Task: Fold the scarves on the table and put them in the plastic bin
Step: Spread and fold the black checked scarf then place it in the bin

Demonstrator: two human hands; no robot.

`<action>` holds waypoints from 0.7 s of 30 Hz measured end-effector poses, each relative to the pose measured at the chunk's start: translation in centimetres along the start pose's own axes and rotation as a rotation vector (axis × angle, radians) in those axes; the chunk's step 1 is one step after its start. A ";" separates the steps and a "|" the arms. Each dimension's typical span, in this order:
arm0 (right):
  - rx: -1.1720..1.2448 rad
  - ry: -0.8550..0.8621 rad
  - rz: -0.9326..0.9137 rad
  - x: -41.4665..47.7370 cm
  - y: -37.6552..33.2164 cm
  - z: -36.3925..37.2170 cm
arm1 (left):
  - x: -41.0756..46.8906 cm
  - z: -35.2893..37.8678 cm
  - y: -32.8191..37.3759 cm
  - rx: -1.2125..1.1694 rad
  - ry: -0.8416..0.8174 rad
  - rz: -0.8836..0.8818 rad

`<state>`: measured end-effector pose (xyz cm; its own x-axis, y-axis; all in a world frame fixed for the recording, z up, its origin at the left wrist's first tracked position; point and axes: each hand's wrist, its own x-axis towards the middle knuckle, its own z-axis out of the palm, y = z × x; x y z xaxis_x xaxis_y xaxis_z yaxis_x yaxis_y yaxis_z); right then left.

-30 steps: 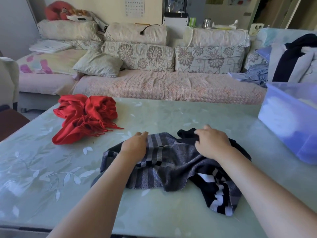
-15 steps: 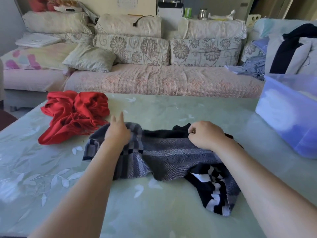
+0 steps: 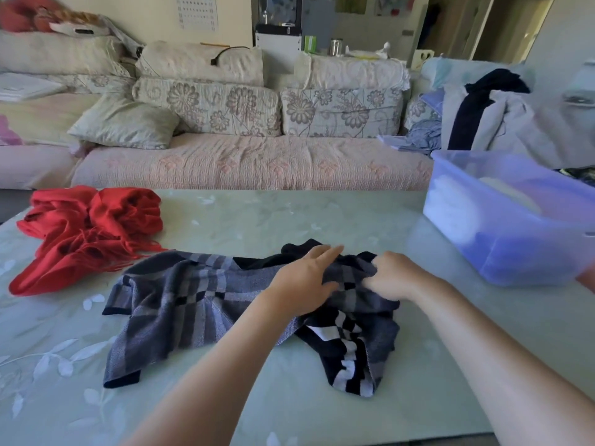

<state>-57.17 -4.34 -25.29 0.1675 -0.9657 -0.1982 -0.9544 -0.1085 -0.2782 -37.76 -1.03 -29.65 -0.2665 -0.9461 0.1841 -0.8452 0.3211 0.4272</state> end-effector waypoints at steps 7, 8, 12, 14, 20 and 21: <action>0.990 0.097 -0.194 -0.4 0.2 -0.4 | 0.5 -2.6 -1.2 -0.089 0.199 -0.030; 0.885 0.135 -0.192 0.2 0.8 -0.2 | 0.2 -3.4 -2.0 -0.067 0.228 -0.107; 0.386 0.039 -0.262 1.3 1.7 1.1 | -2.0 -6.1 -5.8 0.183 0.248 -0.492; 0.291 -0.084 -0.292 1.7 1.2 1.9 | -3.2 -6.7 -7.0 0.353 0.168 -0.647; -0.096 -0.247 -0.188 2.8 -2.0 5.3 | -2.9 -5.4 -5.0 0.344 0.097 -0.298; -0.104 -0.233 -0.184 3.1 -2.3 5.5 | -2.7 -4.9 -4.8 0.389 0.031 -0.262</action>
<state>-53.10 -5.78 -30.47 0.3805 -0.8487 -0.3672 -0.9209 -0.3114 -0.2343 -30.73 0.22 -27.86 -0.0120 -0.9896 0.1436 -0.9946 0.0266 0.1002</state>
